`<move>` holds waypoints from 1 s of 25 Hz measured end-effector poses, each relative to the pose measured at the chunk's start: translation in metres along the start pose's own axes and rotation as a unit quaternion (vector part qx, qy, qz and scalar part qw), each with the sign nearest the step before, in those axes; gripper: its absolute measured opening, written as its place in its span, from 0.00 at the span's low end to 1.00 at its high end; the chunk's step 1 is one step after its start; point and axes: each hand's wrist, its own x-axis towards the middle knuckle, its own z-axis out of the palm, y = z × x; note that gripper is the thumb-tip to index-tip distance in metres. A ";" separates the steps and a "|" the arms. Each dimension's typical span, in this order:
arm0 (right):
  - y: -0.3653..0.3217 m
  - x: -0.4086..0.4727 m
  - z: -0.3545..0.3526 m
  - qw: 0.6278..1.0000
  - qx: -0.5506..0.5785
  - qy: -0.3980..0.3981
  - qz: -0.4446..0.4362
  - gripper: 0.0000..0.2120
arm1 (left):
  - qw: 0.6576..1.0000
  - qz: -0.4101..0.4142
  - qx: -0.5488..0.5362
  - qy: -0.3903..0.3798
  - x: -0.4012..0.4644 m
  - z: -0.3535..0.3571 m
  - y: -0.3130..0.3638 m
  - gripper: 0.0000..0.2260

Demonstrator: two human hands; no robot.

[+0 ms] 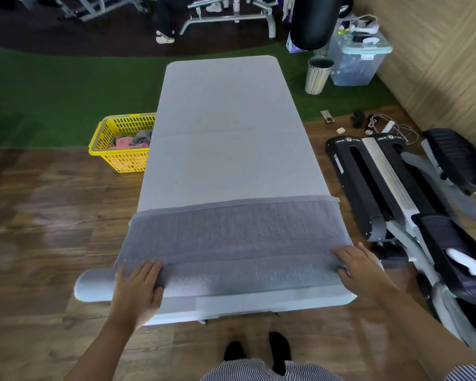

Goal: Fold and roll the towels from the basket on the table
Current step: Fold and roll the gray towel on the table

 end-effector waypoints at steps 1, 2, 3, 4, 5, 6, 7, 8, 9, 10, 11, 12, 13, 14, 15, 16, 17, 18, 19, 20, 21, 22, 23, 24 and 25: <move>-0.001 0.000 0.004 1.000 0.009 0.020 -0.009 0.19 | 1.000 0.009 0.004 0.004 0.000 0.001 0.005 0.20; 0.000 0.000 0.007 0.999 0.024 0.025 -0.012 0.21 | 1.000 0.020 0.000 -0.002 0.000 0.003 0.010 0.21; 0.001 -0.002 0.011 0.999 0.034 0.018 -0.014 0.22 | 1.000 0.028 -0.004 -0.013 -0.001 0.007 0.015 0.24; 0.002 -0.004 0.015 0.999 0.037 0.003 -0.013 0.25 | 0.999 0.026 -0.007 -0.026 -0.001 0.010 0.019 0.26; 0.001 -0.005 0.017 0.999 0.035 -0.010 -0.013 0.27 | 0.999 0.014 -0.013 -0.035 -0.001 0.014 0.023 0.27; 0.000 -0.005 0.018 0.999 0.032 -0.018 -0.011 0.29 | 0.999 -0.003 -0.022 -0.037 0.000 0.017 0.026 0.27; -0.002 -0.004 0.017 0.999 0.027 -0.023 -0.008 0.28 | 0.999 -0.022 -0.032 -0.033 0.002 0.018 0.028 0.25; -0.004 -0.003 0.014 0.999 0.027 -0.033 0.002 0.25 | 0.998 -0.035 -0.041 -0.028 0.004 0.017 0.030 0.23; -0.007 0.000 0.010 0.998 0.028 -0.045 0.014 0.22 | 0.998 -0.038 -0.046 -0.021 0.005 0.015 0.033 0.21; -0.008 0.004 0.004 0.997 0.029 -0.060 0.025 0.19 | 0.998 -0.031 -0.048 -0.018 0.006 0.013 0.033 0.20; -0.009 0.008 -0.002 0.996 0.026 -0.086 0.029 0.18 | 0.998 -0.019 -0.048 -0.020 0.005 0.011 0.033 0.18; -0.010 0.011 -0.008 0.993 0.016 -0.114 0.024 0.19 | 0.998 -0.008 -0.049 -0.025 0.005 0.009 0.030 0.18; -0.011 0.013 -0.013 0.990 0.006 -0.137 0.020 0.21 | 0.998 -0.007 -0.051 -0.030 0.007 0.008 0.028 0.17; -0.012 0.015 -0.015 0.990 -0.005 -0.143 0.017 0.21 | 0.998 -0.012 -0.052 -0.030 0.010 0.006 0.026 0.18; -0.014 0.016 -0.016 0.993 -0.009 -0.118 0.012 0.20 | 0.998 -0.021 -0.051 -0.024 0.014 0.004 0.025 0.19; -0.015 0.017 -0.013 0.997 -0.002 -0.074 0.004 0.19 | 0.998 -0.029 -0.051 -0.014 0.019 0.004 0.027 0.21; -0.020 0.020 -0.011 0.999 0.015 -0.029 -0.002 0.19 | 0.998 -0.030 -0.050 -0.007 0.023 0.003 0.032 0.21; -0.025 0.023 -0.008 0.999 0.032 -0.007 -0.001 0.20 | 0.998 -0.024 -0.051 -0.007 0.027 0.002 0.037 0.20; -0.030 0.025 -0.007 0.999 0.051 -0.006 0.008 0.20 | 0.998 -0.017 -0.056 -0.012 0.029 0.002 0.041 0.19; -0.034 0.025 -0.007 0.997 0.077 -0.022 0.024 0.20 | 0.998 -0.016 -0.063 -0.021 0.031 0.003 0.043 0.19; -0.036 0.024 -0.007 0.993 0.102 -0.046 0.033 0.20 | 0.997 -0.023 -0.071 -0.037 0.032 0.004 0.045 0.19; -0.037 0.022 -0.008 0.991 0.107 -0.071 0.031 0.22 | 0.995 -0.033 -0.074 -0.057 0.032 0.005 0.045 0.21; -0.036 0.020 -0.008 0.992 0.085 -0.094 0.017 0.24 | 0.994 -0.040 -0.074 -0.075 0.032 0.006 0.046 0.24; -0.034 0.019 -0.008 0.992 0.049 -0.114 0.001 0.26 | 0.993 -0.041 -0.074 -0.085 0.031 0.007 0.046 0.26; -0.034 0.018 -0.010 0.992 0.019 -0.121 -0.006 0.26 | 0.993 -0.040 -0.071 -0.086 0.030 0.006 0.046 0.25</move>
